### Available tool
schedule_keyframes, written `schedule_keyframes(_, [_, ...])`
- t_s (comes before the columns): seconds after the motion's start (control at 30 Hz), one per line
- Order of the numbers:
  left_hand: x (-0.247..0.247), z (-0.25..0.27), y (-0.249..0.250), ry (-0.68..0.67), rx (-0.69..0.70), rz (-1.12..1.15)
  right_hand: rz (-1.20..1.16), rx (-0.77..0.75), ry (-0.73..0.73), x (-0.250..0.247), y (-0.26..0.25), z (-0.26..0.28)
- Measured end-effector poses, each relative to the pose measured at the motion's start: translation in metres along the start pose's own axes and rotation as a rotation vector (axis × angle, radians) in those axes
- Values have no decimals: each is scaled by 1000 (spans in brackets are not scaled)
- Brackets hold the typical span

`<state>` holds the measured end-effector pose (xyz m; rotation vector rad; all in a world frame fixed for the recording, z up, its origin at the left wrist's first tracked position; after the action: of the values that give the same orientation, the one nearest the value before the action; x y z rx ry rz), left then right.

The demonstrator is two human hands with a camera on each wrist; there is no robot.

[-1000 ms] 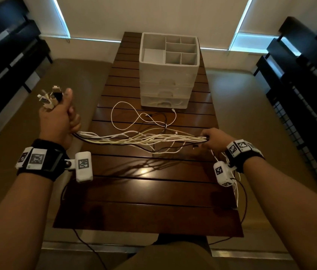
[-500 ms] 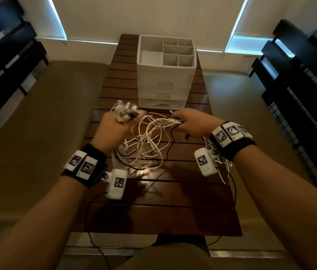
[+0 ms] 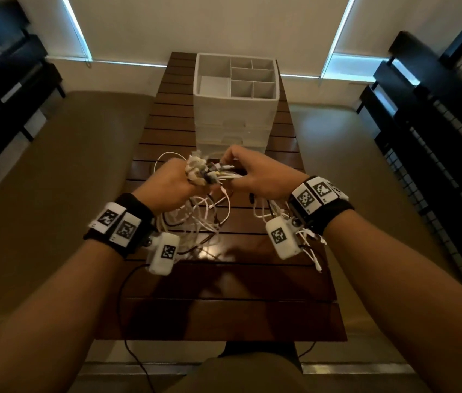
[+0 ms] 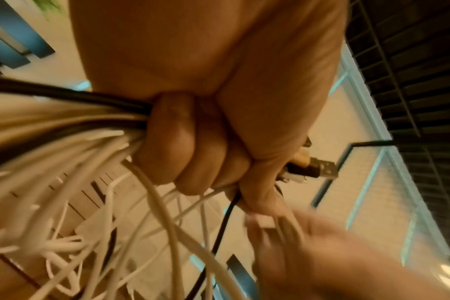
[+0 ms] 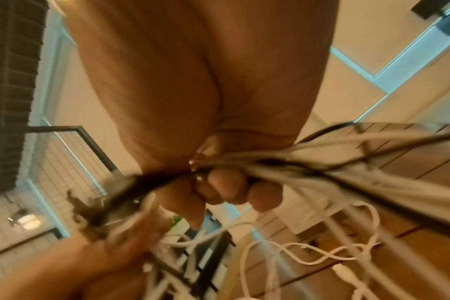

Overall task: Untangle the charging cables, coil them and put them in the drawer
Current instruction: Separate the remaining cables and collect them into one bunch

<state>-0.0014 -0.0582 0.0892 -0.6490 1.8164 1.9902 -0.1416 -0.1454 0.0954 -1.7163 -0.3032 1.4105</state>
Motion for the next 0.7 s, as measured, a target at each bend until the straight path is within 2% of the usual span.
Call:
schedule_keyframes(0.1, [-25,4,-6,87,0,-55,149,49,-9,6,26,7])
schedule_keyframes(0.3, [-30,8,-13,131,-31,5,197,186,42,19,76,30])
schedule_keyframes(0.43, [-26,4,-27,187,-121,118,284,368,-73,18,119,64])
schedule_keyframes(0.5, [-22,3,-31,204,-166,183,241,394,-80,15,126,75])
schedule_keyframes(0.7, [1,-1,-33,186,-224,197,90,376,75,1,131,83])
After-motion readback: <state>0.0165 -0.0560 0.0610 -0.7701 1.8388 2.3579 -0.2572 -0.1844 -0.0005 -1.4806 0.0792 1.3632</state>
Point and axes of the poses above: each hand's wrist, its own z-axis away from the middle knuckle, its own x-axis out of the palm, y = z × x, the point moved 7 cm from there along -z, towards the middle knuckle, and after that the axes turned 5 degrees about -x, right-handed, at the moved point
